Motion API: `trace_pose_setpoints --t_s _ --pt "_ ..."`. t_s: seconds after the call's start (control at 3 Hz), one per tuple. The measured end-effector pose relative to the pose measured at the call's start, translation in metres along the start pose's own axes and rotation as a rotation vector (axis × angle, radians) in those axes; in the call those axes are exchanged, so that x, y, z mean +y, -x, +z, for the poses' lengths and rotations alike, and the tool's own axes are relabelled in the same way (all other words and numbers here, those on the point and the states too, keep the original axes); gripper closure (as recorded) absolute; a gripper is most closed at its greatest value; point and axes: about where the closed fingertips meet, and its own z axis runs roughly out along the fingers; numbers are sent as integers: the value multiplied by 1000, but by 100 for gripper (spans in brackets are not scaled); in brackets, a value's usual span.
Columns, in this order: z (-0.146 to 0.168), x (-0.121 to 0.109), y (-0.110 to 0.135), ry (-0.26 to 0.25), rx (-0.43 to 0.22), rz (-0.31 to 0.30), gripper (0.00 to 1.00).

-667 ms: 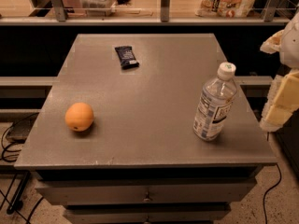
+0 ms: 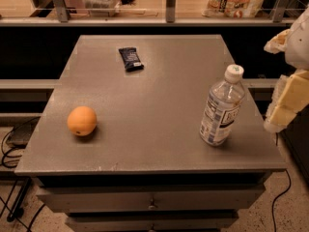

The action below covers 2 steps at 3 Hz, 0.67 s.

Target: Knock blue plastic bottle over

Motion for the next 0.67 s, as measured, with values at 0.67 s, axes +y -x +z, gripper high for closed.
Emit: trace_pose_setpoints --t_s 0.67 --pt "35 0 17 91 -212 -32 0"
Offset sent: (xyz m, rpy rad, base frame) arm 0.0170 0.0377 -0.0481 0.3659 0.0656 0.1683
